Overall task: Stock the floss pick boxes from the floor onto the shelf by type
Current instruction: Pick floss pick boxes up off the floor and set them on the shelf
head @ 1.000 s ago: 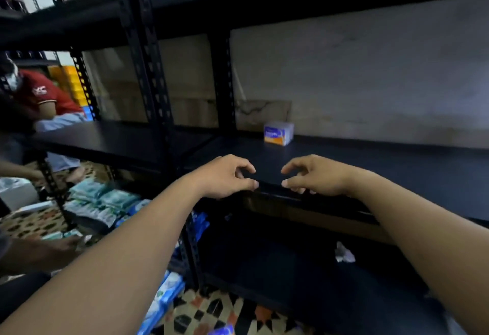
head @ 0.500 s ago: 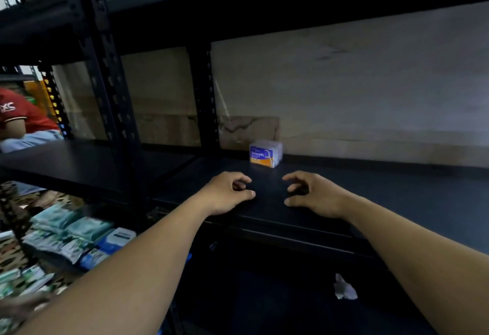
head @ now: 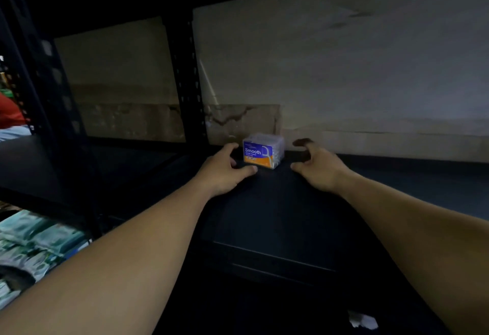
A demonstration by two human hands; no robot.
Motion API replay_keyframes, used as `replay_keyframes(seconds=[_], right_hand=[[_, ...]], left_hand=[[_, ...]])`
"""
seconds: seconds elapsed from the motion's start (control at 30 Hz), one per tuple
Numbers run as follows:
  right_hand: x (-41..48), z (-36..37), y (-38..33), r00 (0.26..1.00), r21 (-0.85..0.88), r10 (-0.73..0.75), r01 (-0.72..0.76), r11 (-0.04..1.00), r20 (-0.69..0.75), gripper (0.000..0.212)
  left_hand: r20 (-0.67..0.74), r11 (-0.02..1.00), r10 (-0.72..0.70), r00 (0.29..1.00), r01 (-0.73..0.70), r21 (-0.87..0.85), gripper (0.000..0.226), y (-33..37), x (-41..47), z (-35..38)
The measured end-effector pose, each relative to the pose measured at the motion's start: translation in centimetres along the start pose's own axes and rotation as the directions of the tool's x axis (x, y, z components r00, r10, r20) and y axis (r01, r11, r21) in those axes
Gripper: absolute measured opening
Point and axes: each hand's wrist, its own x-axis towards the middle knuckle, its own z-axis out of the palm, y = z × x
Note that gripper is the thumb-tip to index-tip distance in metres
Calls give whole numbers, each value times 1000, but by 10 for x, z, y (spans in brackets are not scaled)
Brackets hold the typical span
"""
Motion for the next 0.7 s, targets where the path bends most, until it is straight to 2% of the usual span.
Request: replay_keyframes(seconds=[0.13,0.23,0.4,0.5,0.7], right_hand=[[25,3,6,999,-62,-52,51,997,-14,71],[38,5,6,996,-111,-88,91,990,30,74],[49,12,11,974,-118,-203,214,970,96,64],[47,8,9,983,-48,-183,185,982,32,50],[39,5,9,988,-7,-152,152,988,-23,41]], left_hand=[[-17,996,89,996,-88,31,100,-1,19,6],[-17,987,150,989,-148,69,102,-4,32,9],[-35,965,253,967,-250,73,73,-7,39,13],[-93,973,214,972,-220,-67,67,-11,38,12],[-148,969,183,972,-203,-139,47,-11,33,9]])
